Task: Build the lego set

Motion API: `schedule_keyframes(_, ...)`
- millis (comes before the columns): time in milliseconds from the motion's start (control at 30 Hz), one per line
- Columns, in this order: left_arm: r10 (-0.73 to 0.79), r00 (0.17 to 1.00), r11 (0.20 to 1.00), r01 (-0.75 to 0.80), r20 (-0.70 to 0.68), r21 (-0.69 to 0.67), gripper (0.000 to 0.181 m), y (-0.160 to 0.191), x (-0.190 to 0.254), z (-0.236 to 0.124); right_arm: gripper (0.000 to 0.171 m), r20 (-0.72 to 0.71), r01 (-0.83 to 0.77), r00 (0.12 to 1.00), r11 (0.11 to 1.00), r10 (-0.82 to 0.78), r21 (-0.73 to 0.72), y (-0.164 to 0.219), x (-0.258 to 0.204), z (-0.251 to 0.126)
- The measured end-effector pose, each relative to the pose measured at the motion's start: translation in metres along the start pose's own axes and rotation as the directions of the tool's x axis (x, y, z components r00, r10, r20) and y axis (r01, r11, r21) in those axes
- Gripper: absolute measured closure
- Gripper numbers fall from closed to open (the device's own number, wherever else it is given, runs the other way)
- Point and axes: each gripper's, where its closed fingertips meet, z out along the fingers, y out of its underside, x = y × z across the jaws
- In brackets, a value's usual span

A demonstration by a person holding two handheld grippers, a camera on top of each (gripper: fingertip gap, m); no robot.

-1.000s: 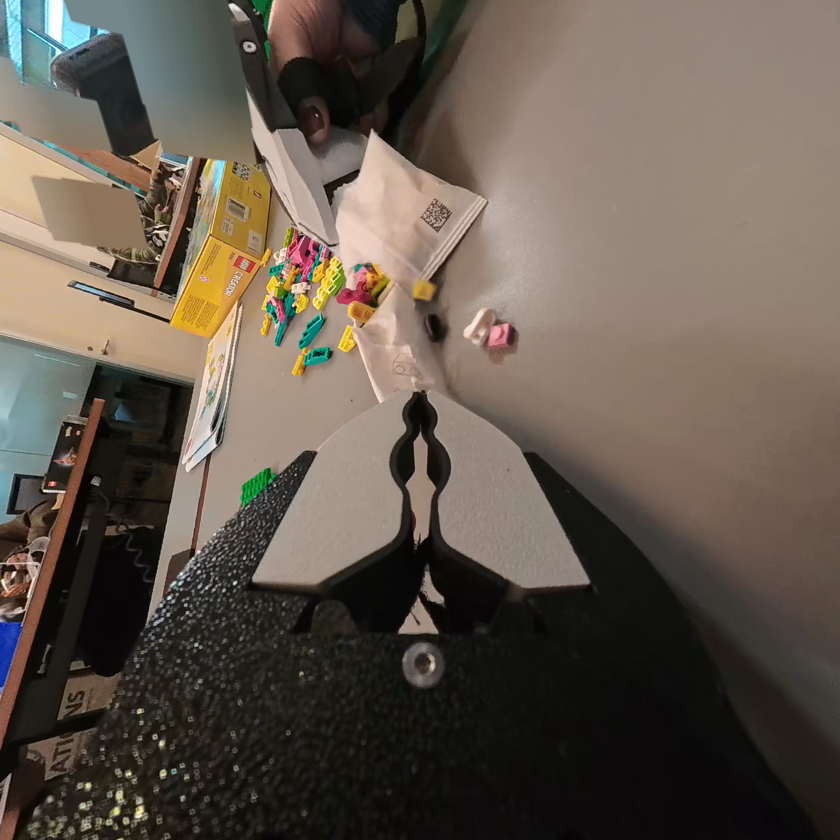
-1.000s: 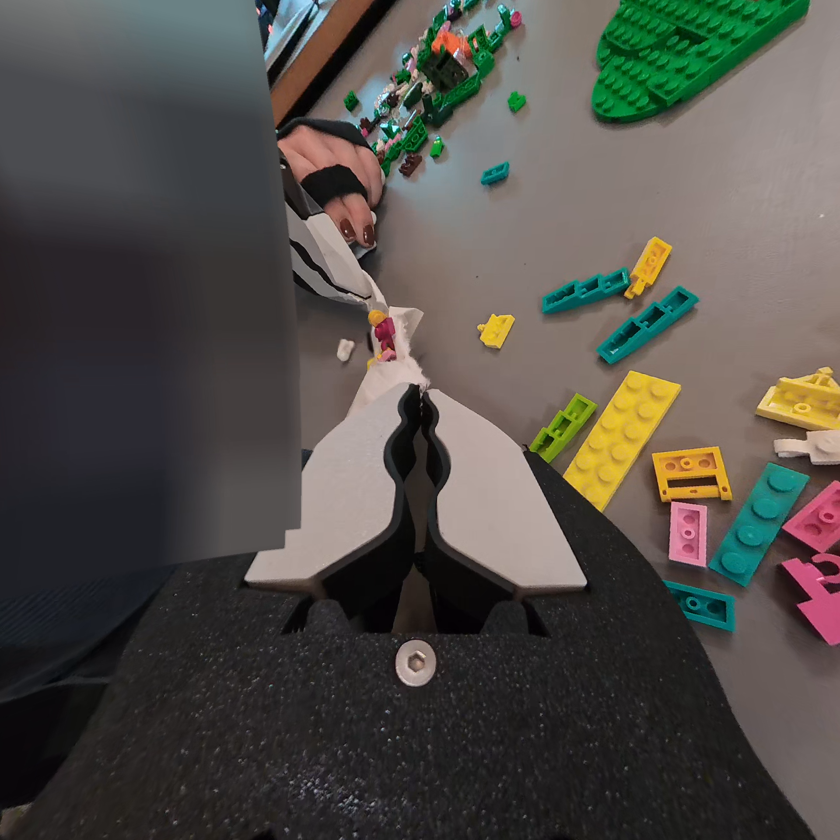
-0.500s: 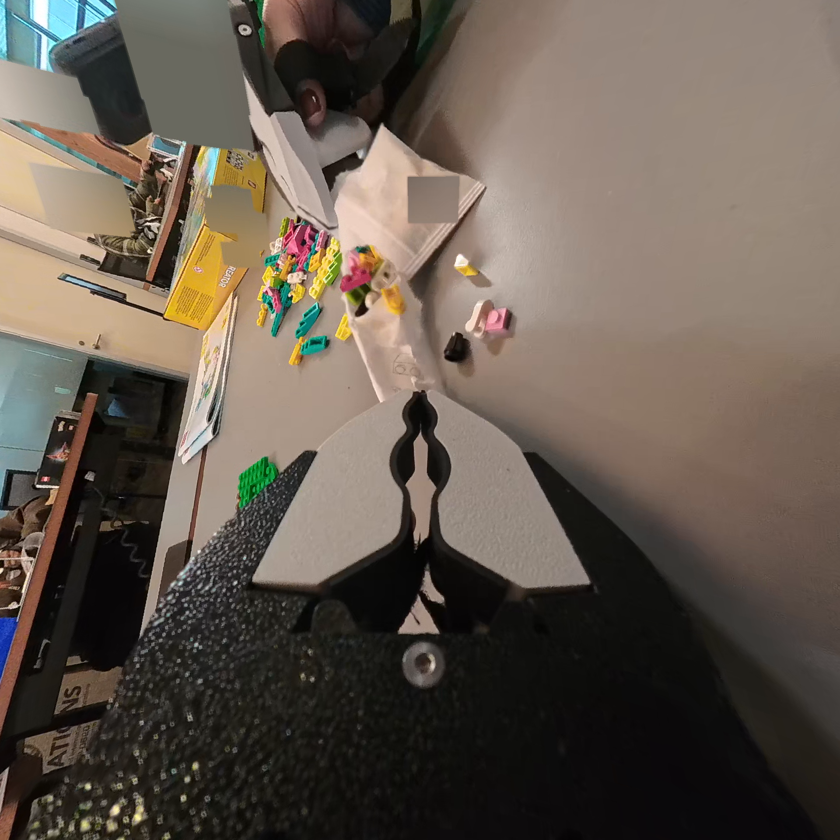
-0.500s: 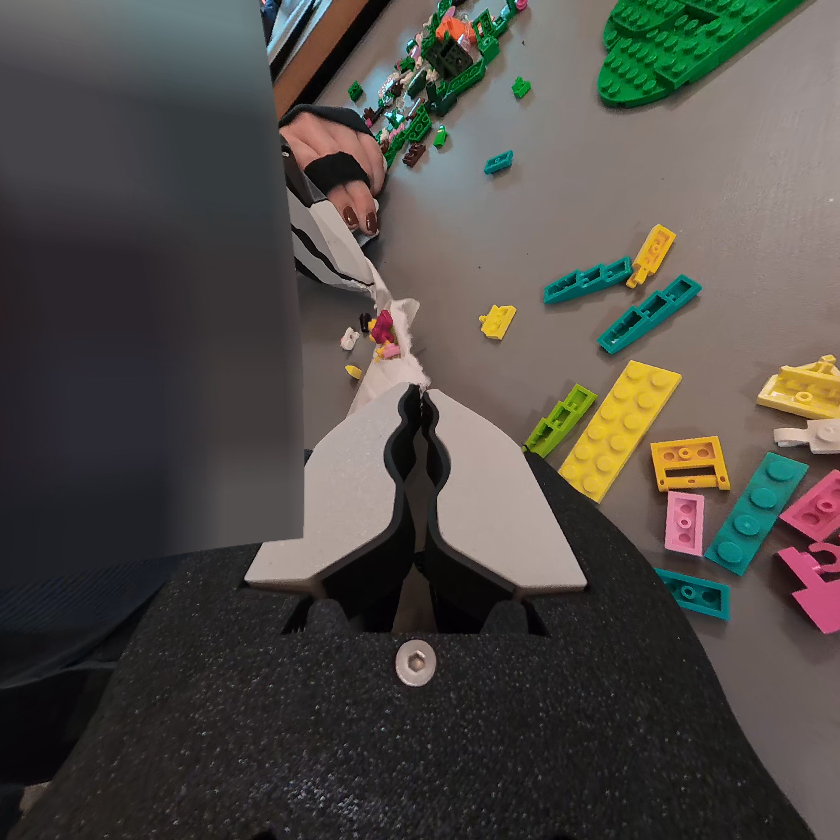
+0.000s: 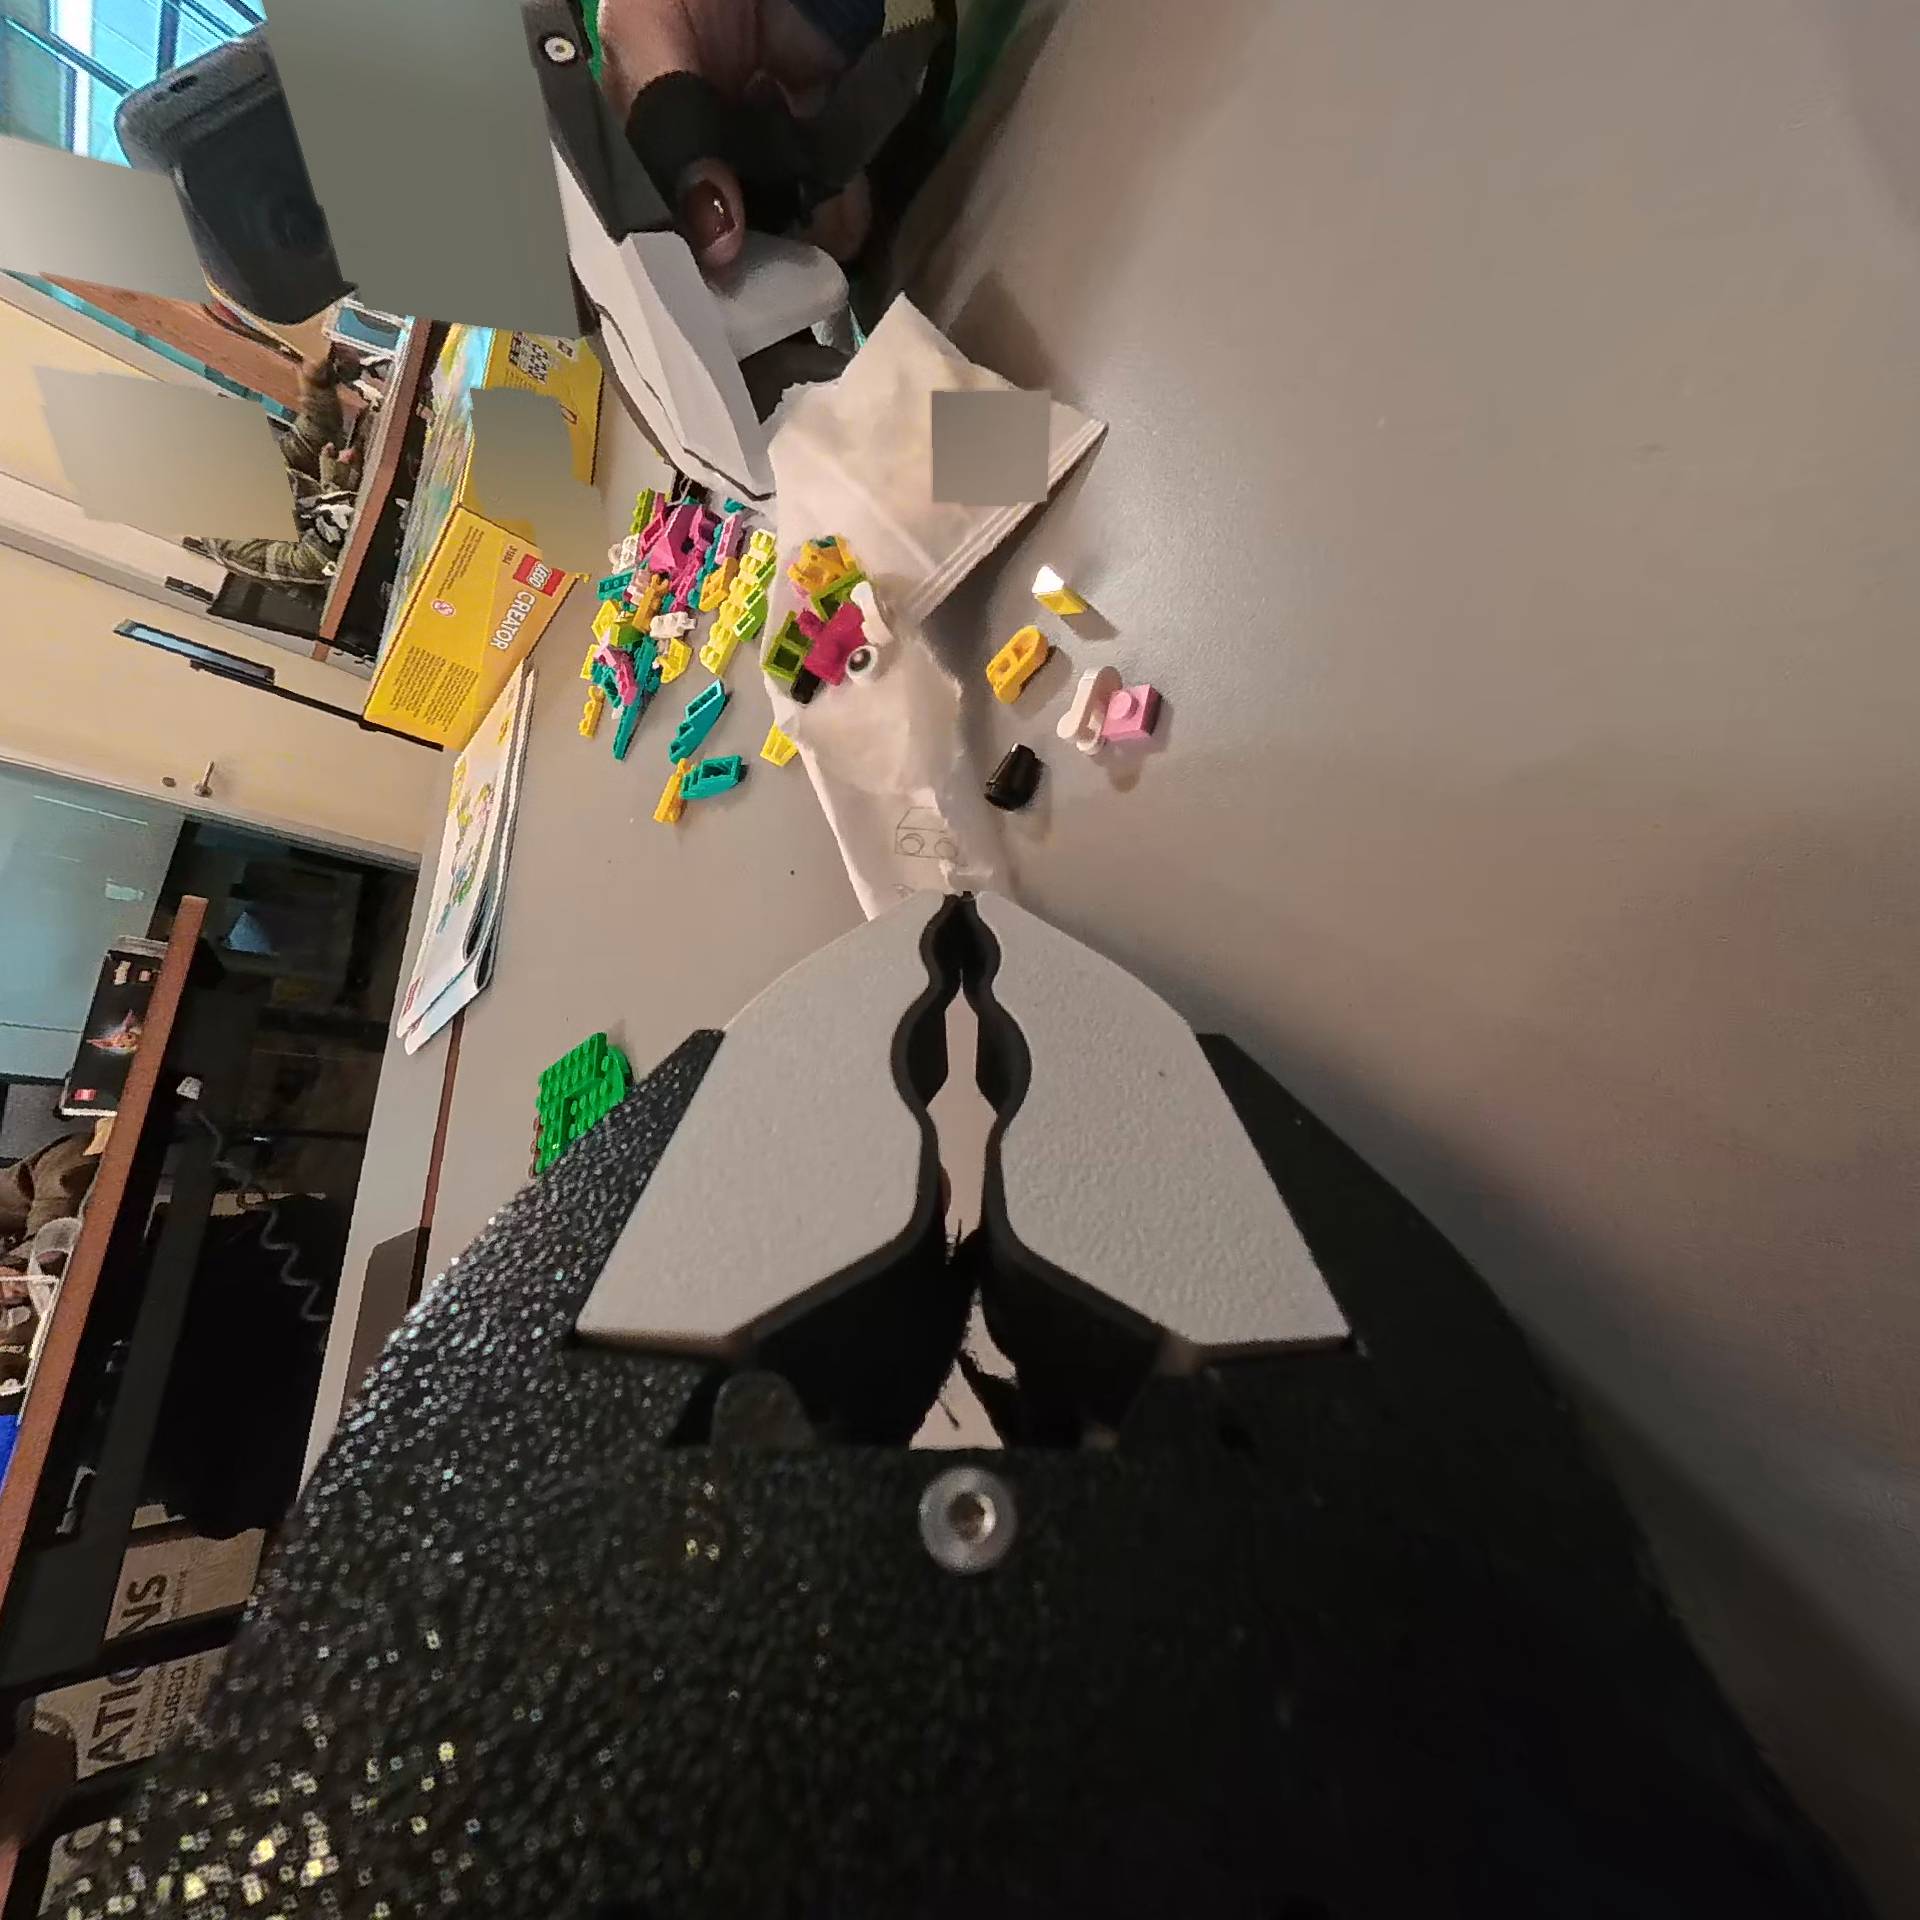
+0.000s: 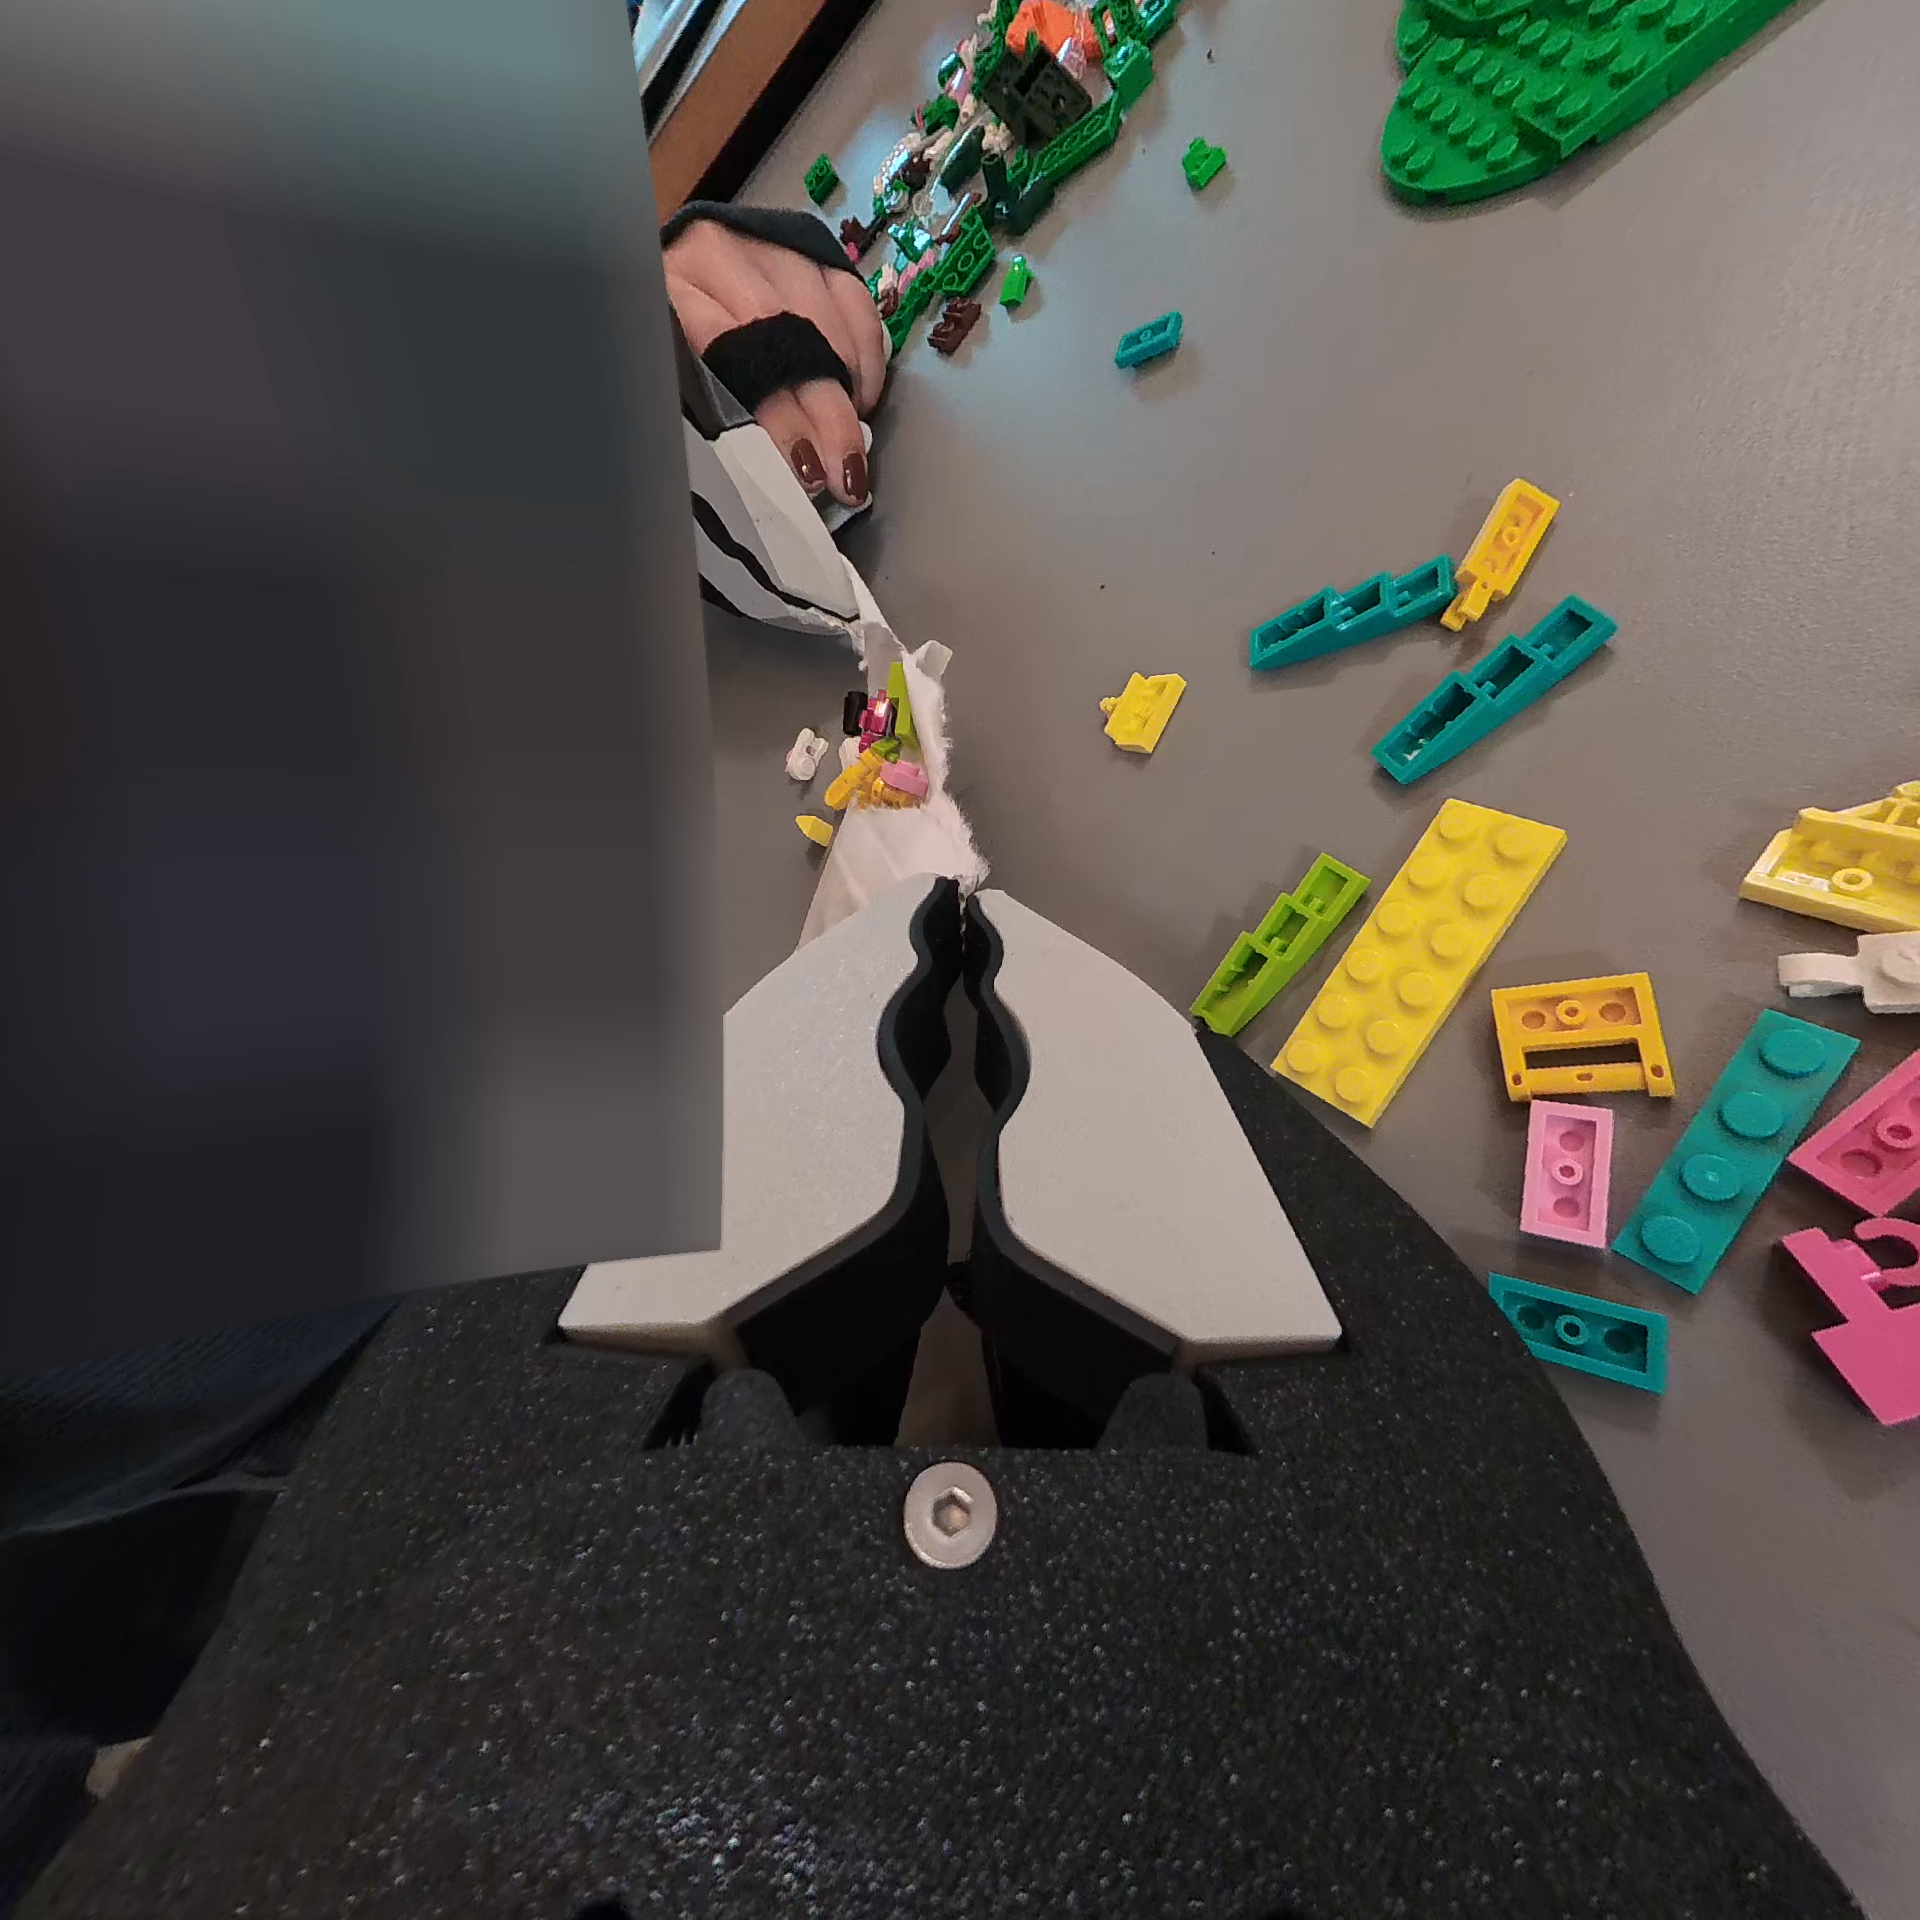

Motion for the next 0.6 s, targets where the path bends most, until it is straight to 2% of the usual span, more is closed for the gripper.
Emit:
schedule_keyframes(300,-0.066,0.997,0.994,0.062,-0.049,-0.085,0.181,0.003,-0.002,0.007,0.171,-0.115,0.018,0.993,0.999,-0.014,0.036,-0.013,0.008,0.005)
schedule_keyframes(467,-0.197,0.978,0.975,0.188,-0.073,-0.116,0.181,0.004,-0.005,0.011,0.138,-0.241,0.148,0.960,0.989,-0.140,0.018,-0.019,0.006,-0.006)
schedule_keyframes(533,-0.255,0.963,0.962,0.244,-0.085,-0.118,0.181,0.004,-0.006,0.011,0.131,-0.349,0.267,0.900,0.963,-0.261,-0.032,-0.017,0.007,-0.018)
schedule_keyframes(600,-0.314,0.944,0.946,0.302,-0.099,-0.119,0.181,0.004,-0.006,0.010,0.121,-0.455,0.387,0.794,0.912,-0.404,-0.133,-0.010,0.004,-0.029)
